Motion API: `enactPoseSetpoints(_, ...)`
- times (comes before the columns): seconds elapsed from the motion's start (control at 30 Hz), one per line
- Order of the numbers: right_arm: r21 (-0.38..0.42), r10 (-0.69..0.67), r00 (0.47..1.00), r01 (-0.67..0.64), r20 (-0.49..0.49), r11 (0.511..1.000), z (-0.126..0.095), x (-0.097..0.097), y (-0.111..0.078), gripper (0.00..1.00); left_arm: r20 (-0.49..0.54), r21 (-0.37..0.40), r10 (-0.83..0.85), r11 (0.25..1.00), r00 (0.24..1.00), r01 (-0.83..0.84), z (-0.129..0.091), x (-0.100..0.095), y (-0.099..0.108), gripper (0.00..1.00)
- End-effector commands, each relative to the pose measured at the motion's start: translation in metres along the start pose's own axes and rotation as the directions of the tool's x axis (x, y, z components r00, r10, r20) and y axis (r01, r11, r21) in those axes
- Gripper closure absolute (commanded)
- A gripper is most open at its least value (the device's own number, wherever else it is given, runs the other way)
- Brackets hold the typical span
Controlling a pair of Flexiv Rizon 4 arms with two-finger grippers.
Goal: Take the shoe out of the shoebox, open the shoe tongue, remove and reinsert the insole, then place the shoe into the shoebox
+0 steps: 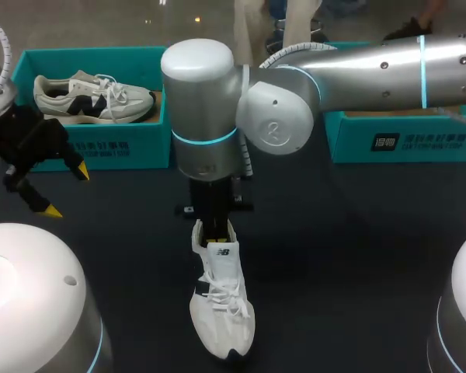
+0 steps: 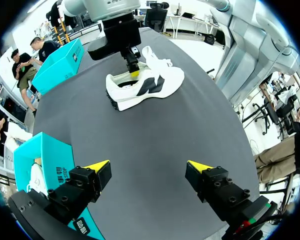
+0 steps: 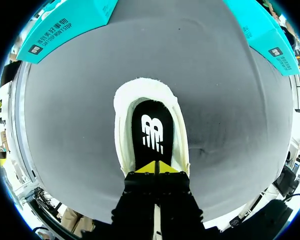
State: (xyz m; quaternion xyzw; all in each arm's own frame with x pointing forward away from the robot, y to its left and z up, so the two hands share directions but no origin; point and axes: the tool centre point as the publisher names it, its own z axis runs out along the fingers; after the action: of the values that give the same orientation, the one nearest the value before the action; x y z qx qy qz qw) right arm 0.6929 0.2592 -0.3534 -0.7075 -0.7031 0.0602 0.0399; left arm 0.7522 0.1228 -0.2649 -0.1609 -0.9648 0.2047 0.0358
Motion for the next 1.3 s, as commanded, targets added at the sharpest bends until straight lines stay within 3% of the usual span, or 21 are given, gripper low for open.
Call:
enactPoseSetpoints(0.03,0.012,0.0,1.0,0.0,-0.02,1.0,0.008,-0.003,-0.003,1.0,0.0,-0.001,0.0,1.0,1.0,0.0,0.0,0.001,0.0,0.0)
enactPoseSetpoints(0.63,0.081,-0.008,0.999,0.011,-0.034,0.997,0.023,-0.001,-0.006,1.0,0.0,-0.001,0.0,1.0,1.0,0.0,0.0,0.001,0.0,0.0)
enactPoseSetpoints(0.7,0.087,-0.012,1.0,0.014,-0.026,0.996,0.021,-0.001,-0.006,0.84,0.0,-0.001,0.0,1.0,1.0,0.0,0.0,0.001,0.0,0.0)
enactPoseSetpoints(0.77,0.091,-0.014,1.0,0.016,-0.022,0.996,0.021,-0.001,-0.006,0.82,0.0,-0.001,0.0,1.0,1.0,0.0,0.0,0.001,0.0,0.0)
enactPoseSetpoints(0.8,0.091,-0.015,1.0,0.017,-0.022,0.996,0.021,-0.001,-0.006,0.77,0.0,-0.001,0.0,1.0,1.0,0.0,0.0,0.001,0.0,0.0)
enactPoseSetpoints(1.3,0.115,-0.031,1.0,0.03,0.001,0.993,0.019,0.004,-0.005,0.53,0.0,-0.001,0.0,1.0,1.0,0.0,0.0,0.001,0.0,0.0)
